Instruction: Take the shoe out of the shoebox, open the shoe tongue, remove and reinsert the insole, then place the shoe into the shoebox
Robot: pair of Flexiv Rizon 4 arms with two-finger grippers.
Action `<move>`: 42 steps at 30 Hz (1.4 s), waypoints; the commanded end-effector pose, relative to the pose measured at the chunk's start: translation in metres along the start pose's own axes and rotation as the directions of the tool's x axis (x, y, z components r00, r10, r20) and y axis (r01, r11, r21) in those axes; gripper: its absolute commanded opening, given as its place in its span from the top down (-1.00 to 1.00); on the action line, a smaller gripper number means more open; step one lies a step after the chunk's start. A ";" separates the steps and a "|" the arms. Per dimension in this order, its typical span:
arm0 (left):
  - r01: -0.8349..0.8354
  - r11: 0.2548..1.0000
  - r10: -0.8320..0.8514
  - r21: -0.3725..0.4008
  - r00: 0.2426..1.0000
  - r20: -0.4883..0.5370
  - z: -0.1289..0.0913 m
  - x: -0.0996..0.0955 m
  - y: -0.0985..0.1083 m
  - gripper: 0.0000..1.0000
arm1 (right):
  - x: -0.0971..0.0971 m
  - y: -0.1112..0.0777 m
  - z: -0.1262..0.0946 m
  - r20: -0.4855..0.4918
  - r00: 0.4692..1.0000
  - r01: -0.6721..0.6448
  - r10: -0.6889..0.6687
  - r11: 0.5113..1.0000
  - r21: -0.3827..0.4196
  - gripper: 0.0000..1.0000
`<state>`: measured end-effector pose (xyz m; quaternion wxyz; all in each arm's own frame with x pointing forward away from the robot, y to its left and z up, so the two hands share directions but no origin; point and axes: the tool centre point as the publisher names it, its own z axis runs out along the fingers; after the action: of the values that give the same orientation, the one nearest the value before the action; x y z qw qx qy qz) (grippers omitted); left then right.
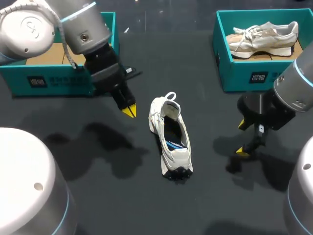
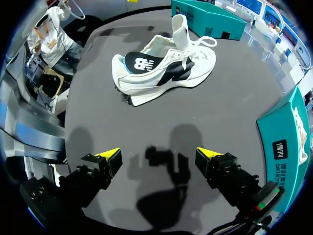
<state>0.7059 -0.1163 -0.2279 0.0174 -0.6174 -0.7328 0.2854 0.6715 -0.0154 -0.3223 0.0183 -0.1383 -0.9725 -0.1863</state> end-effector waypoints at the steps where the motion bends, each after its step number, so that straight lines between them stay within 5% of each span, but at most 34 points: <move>1: 0.003 1.000 -0.002 0.013 0.996 -0.084 -0.003 -0.010 0.007 1.00 | 0.002 -0.001 0.000 0.004 1.000 0.000 0.000 1.000 0.000 -1.00; 20: -0.101 0.995 0.101 0.012 0.975 -0.198 0.026 -0.046 0.007 1.00 | 0.002 -0.001 0.000 0.004 1.000 0.000 0.000 1.000 0.000 -1.00; 42: -0.157 0.987 0.161 0.039 0.932 -0.324 0.078 -0.045 -0.001 1.00 | 0.002 -0.001 0.000 0.004 1.000 0.000 0.000 1.000 0.000 -1.00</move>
<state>0.6853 -0.1858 -0.2757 0.1163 -0.7127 -0.6663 0.1860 0.6716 -0.0152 -0.3228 0.0184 -0.1382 -0.9725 -0.1866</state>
